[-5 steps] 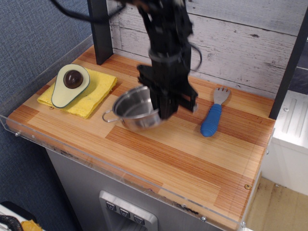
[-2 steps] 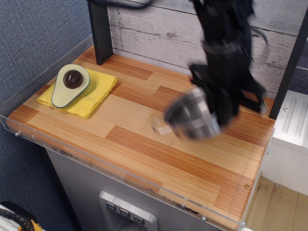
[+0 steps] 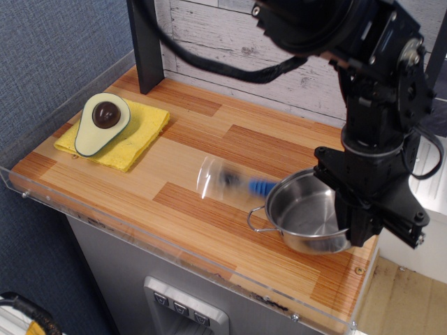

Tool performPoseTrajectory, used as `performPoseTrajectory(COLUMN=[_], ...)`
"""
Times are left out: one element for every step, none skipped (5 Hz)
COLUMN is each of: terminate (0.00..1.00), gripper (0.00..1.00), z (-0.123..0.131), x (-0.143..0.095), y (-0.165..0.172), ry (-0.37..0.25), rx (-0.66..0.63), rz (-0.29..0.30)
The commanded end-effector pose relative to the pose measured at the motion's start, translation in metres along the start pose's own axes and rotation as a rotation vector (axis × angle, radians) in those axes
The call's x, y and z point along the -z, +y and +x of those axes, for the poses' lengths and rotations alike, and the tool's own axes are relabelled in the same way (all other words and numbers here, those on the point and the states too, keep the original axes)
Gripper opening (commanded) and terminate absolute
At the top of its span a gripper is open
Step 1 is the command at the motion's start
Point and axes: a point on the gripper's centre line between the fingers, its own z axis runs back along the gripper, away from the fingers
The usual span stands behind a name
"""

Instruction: Pick the pot and place it on bottom right edge of table

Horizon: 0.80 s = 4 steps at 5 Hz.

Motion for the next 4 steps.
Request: performPoseTrajectory(terminate=[0.00, 0.00, 0.00, 0.00], gripper=[0.00, 0.00, 0.00, 0.00], z=[-0.014, -0.028, -0.035, -0.041], x=[-0.014, -0.019, -0.012, -0.005], y=[-0.010, -0.004, 0.004, 0.013], ry=[-0.009, -0.017, 0.033, 0.067], rx=[-0.044, -0.114, -0.158, -0.204], rz=[-0.013, -0.020, -0.040, -0.046])
